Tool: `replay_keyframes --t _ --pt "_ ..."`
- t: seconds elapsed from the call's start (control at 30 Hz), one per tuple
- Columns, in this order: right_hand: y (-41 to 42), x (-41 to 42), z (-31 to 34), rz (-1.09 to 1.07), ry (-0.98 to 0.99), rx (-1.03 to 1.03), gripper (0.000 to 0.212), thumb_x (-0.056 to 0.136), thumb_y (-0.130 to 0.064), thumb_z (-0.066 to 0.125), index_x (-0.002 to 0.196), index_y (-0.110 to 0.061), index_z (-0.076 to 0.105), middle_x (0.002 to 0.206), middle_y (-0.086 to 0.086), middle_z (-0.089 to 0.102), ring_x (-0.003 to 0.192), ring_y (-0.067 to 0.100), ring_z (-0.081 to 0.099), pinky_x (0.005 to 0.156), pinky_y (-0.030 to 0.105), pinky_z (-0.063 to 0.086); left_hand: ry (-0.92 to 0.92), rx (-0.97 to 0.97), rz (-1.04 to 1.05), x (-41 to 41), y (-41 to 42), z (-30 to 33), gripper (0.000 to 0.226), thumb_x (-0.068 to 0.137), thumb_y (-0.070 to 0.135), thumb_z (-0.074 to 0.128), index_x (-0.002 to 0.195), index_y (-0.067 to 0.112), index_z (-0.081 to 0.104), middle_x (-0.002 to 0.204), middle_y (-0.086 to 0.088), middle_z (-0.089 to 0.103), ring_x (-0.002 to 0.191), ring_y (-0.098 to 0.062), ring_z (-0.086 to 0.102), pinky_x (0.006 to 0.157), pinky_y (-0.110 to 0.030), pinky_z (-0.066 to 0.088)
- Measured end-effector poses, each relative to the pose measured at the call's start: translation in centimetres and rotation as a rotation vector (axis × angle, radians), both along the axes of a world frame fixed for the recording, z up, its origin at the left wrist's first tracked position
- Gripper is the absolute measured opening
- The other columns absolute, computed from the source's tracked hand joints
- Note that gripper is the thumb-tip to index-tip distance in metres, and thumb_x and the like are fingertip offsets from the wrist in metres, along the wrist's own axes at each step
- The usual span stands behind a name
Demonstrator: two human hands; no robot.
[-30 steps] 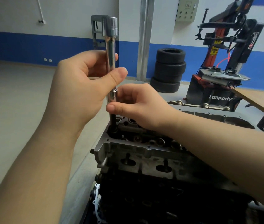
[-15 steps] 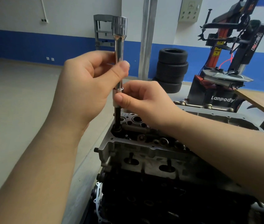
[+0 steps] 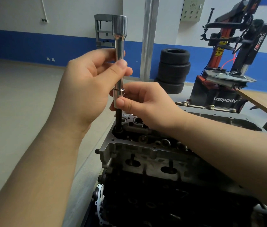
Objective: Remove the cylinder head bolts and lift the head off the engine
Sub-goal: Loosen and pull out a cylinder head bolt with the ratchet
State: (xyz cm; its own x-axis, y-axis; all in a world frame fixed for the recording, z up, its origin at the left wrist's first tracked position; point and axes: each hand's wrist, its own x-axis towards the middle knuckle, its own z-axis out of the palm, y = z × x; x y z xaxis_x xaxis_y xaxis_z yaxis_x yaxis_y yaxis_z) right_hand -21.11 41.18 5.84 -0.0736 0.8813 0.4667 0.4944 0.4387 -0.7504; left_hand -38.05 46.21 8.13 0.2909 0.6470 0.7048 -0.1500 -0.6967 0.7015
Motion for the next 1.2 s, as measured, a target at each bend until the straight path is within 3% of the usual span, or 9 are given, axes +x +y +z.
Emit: replay_keyframes --t 0.13,0.3,0.43,0.5,0.6,0.7,0.87,1.0,1.2 --pt "0.21 -0.25 0.05 0.021 0.026 -0.023 0.033 0.097 -0.022 0.074 0.125 -0.005 0.069 0.107 0.007 0.078 0.102 0.020 0.075 0.095 0.042 0.059 0.041 0.054 0.092 0.02 -0.06 0.13 0.017 0.100 0.036 0.073 0.111 0.046 0.065 0.096 0.027 0.076 0.093 0.003 0.075 0.077 -0.010 0.057" --pt "0.54 -0.21 -0.02 -0.056 0.018 0.051 0.026 0.085 -0.027 0.086 0.095 -0.010 0.071 0.082 0.001 0.074 0.075 0.012 0.067 0.076 0.035 0.059 0.018 0.022 0.118 0.01 -0.61 0.36 0.032 0.077 0.061 0.076 0.103 0.045 0.069 0.092 0.021 0.074 0.087 0.001 0.071 0.072 -0.011 0.055" --pt "0.34 0.09 -0.08 0.016 0.027 0.026 0.022 0.098 -0.016 0.072 0.116 -0.003 0.072 0.099 0.007 0.078 0.091 0.013 0.073 0.083 0.027 0.055 0.004 -0.023 0.025 0.20 -0.59 0.24 0.013 0.101 0.035 0.072 0.113 0.041 0.071 0.102 0.020 0.079 0.100 -0.001 0.075 0.086 -0.024 0.062" --pt "0.16 0.17 -0.01 0.046 0.055 0.016 0.028 0.101 -0.012 0.066 0.127 -0.001 0.068 0.108 0.013 0.078 0.102 0.017 0.075 0.085 0.024 0.055 0.039 -0.003 0.033 0.12 -0.42 0.21 0.022 0.104 0.025 0.066 0.109 0.046 0.069 0.103 0.021 0.080 0.101 -0.002 0.076 0.087 -0.028 0.063" --pt "0.12 -0.12 0.18 0.044 0.058 -0.008 0.036 0.098 -0.021 0.073 0.130 -0.005 0.067 0.112 0.015 0.077 0.106 0.028 0.074 0.094 0.044 0.059 0.039 0.029 0.098 -0.02 -0.28 0.20 0.023 0.097 0.029 0.078 0.110 0.045 0.069 0.101 0.023 0.079 0.098 0.001 0.075 0.082 -0.020 0.062" --pt "0.29 -0.43 0.20 -0.059 -0.009 0.059 0.036 0.088 -0.028 0.084 0.111 -0.004 0.070 0.099 0.018 0.074 0.091 0.037 0.069 0.083 0.056 0.058 0.020 0.031 0.135 0.05 -0.45 0.16 0.027 0.088 0.039 0.086 0.104 0.047 0.066 0.094 0.026 0.075 0.091 0.003 0.074 0.073 -0.012 0.057" --pt "0.10 -0.12 0.19 -0.053 -0.036 0.068 0.021 0.093 -0.027 0.077 0.104 -0.009 0.073 0.087 -0.004 0.074 0.080 0.013 0.069 0.080 0.045 0.059 -0.009 -0.016 0.030 0.31 -0.70 0.16 0.018 0.099 0.027 0.073 0.114 0.037 0.072 0.101 0.018 0.080 0.099 -0.003 0.076 0.085 -0.024 0.063" --pt "0.05 -0.21 0.27 0.029 0.033 0.004 0.027 0.099 -0.020 0.069 0.122 -0.005 0.069 0.104 0.009 0.077 0.101 0.021 0.074 0.096 0.041 0.057 -0.001 -0.003 0.036 0.04 -0.27 0.20 0.026 0.103 0.016 0.068 0.119 0.036 0.070 0.104 0.018 0.081 0.100 -0.004 0.077 0.082 -0.021 0.062" --pt "0.35 -0.41 0.29 -0.075 -0.044 0.034 0.027 0.087 -0.029 0.086 0.097 -0.010 0.069 0.084 0.005 0.073 0.073 0.018 0.066 0.072 0.032 0.057 0.008 0.016 0.139 0.02 0.08 0.12 0.030 0.088 0.041 0.086 0.110 0.045 0.066 0.097 0.023 0.074 0.096 -0.001 0.073 0.081 -0.021 0.061"
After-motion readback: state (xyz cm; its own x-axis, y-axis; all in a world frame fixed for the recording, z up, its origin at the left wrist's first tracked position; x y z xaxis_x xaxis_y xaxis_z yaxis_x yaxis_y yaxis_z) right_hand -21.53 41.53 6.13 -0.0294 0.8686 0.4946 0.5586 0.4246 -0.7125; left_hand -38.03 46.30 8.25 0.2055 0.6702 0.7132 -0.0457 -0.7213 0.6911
